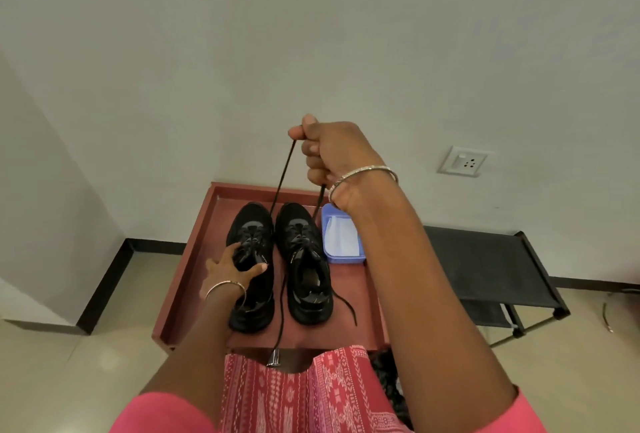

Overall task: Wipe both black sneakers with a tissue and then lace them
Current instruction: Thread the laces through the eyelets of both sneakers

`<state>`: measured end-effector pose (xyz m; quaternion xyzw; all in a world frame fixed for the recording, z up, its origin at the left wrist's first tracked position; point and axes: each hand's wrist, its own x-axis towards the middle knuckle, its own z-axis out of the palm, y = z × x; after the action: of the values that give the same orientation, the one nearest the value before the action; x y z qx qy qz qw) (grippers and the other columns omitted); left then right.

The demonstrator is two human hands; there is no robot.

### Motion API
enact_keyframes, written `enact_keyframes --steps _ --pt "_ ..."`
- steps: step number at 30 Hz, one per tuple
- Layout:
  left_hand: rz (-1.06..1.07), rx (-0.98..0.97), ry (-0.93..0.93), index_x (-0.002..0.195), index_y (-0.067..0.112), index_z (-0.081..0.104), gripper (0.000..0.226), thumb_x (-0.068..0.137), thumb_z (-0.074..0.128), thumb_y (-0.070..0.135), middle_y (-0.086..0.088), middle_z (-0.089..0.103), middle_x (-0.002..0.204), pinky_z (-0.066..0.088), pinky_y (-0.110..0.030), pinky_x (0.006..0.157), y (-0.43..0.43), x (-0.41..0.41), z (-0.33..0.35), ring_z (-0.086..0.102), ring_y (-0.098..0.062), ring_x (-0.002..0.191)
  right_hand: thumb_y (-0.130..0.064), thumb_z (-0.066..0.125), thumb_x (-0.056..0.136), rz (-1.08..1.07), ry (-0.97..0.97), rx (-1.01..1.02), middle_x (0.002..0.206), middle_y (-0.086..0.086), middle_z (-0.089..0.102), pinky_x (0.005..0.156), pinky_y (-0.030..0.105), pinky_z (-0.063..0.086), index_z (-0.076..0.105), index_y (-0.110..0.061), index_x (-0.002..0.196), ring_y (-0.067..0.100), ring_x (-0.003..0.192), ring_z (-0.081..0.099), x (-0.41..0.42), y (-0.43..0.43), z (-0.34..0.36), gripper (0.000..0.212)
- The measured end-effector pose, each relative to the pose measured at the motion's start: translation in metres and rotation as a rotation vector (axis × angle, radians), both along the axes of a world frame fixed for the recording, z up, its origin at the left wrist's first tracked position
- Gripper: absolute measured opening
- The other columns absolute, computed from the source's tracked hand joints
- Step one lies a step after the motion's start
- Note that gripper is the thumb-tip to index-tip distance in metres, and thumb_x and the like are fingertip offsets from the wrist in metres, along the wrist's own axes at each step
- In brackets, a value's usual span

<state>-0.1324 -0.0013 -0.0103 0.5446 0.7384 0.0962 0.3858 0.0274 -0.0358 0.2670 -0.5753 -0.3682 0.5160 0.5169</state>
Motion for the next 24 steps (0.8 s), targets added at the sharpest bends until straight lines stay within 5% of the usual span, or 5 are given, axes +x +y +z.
enact_keyframes --steps 19,24 --pt "-0.025 -0.02 0.164 0.149 0.048 0.03 0.081 0.08 0.069 0.065 -0.009 0.036 0.141 0.043 -0.041 0.07 0.008 0.01 -0.001 0.06 -0.037 0.111 -0.024 0.049 0.106 0.021 0.098 0.223 0.044 -0.011 0.038 0.038 0.019 0.025 0.062 -0.008 0.078 0.005 0.038 0.027 -0.041 0.034 0.019 0.035" --pt "-0.098 -0.047 0.044 0.15 0.038 0.031 0.09 0.076 0.073 0.065 -0.013 0.032 0.147 0.051 -0.05 0.09 0.011 -0.004 0.003 0.053 -0.042 0.123 -0.031 0.047 0.106 -0.023 0.073 0.278 0.048 -0.01 0.037 0.04 0.02 0.025 0.068 -0.009 0.088 0.006 0.042 0.026 -0.034 0.029 0.011 0.035"
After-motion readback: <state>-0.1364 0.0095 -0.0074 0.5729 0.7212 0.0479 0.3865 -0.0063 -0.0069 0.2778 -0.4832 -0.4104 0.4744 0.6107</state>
